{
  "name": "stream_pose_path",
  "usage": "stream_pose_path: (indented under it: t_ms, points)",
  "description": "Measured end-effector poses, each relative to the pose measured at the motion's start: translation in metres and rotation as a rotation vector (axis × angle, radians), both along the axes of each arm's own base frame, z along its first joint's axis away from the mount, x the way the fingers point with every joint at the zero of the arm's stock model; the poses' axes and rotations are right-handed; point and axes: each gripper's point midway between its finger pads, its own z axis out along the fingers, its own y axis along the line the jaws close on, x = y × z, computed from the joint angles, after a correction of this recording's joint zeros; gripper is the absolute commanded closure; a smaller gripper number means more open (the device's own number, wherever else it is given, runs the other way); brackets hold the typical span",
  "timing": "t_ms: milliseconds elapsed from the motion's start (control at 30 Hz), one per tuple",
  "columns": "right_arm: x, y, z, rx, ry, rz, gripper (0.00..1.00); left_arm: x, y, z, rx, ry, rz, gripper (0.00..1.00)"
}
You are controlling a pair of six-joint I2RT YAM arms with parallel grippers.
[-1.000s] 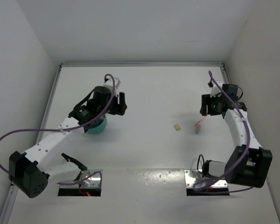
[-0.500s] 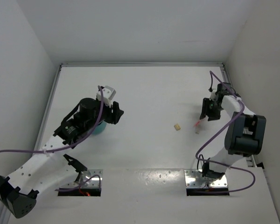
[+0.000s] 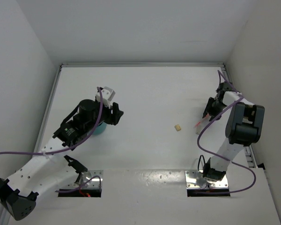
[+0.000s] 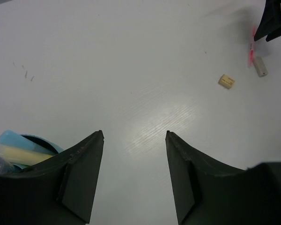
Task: Sort the stationery into containers
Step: Pick up the pen from the center of the board.
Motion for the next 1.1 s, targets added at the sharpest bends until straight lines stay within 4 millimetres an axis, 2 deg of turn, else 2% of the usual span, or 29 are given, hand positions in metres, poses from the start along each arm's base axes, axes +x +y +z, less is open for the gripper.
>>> stream_pose_path:
  t_ms: [433,567,767,1000,1100]
  points:
    - [0.014,-0.013,-0.013,-0.044,0.022,-0.135,0.57,0.001,0.005,0.004,-0.001,-0.016,0.024,0.39]
    - [0.015,-0.014,-0.018,-0.054,0.041,-0.147,0.6,0.001,0.007,0.004,-0.004,-0.024,0.032,0.39]
    - [0.02,-0.016,-0.019,-0.06,0.049,-0.16,0.74,0.001,0.009,0.005,-0.003,-0.03,0.045,0.39]
    - [0.024,-0.013,-0.019,-0.035,0.053,-0.168,1.0,0.002,0.012,0.008,-0.006,-0.043,0.06,0.39]
    - [0.035,-0.006,-0.017,0.013,0.035,-0.157,1.0,0.003,0.015,0.009,-0.006,-0.051,0.075,0.39]
